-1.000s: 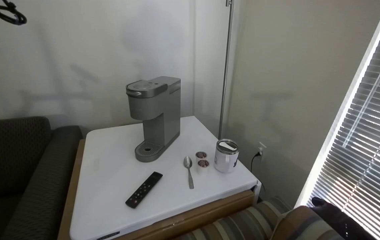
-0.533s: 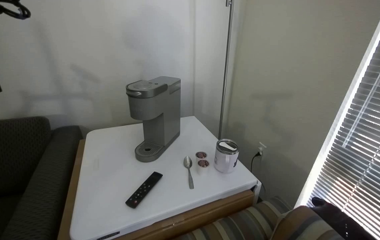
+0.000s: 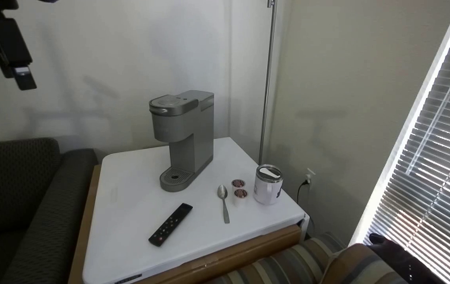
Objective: Press down on the coffeemaker
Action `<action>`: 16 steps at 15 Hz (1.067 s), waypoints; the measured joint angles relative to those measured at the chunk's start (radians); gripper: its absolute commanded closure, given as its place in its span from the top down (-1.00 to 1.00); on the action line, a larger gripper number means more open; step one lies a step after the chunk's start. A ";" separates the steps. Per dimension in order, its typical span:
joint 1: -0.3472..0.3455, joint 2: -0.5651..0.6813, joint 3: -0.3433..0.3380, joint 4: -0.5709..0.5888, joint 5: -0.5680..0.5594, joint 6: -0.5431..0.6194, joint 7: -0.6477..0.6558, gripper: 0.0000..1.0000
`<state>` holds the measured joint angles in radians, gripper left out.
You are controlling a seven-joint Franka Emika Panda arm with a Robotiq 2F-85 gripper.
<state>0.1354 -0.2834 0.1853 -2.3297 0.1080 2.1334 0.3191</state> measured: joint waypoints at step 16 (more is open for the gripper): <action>-0.011 0.127 -0.026 0.144 -0.067 0.077 -0.039 1.00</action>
<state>0.1243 -0.1561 0.1598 -2.1853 0.0407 2.2103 0.2804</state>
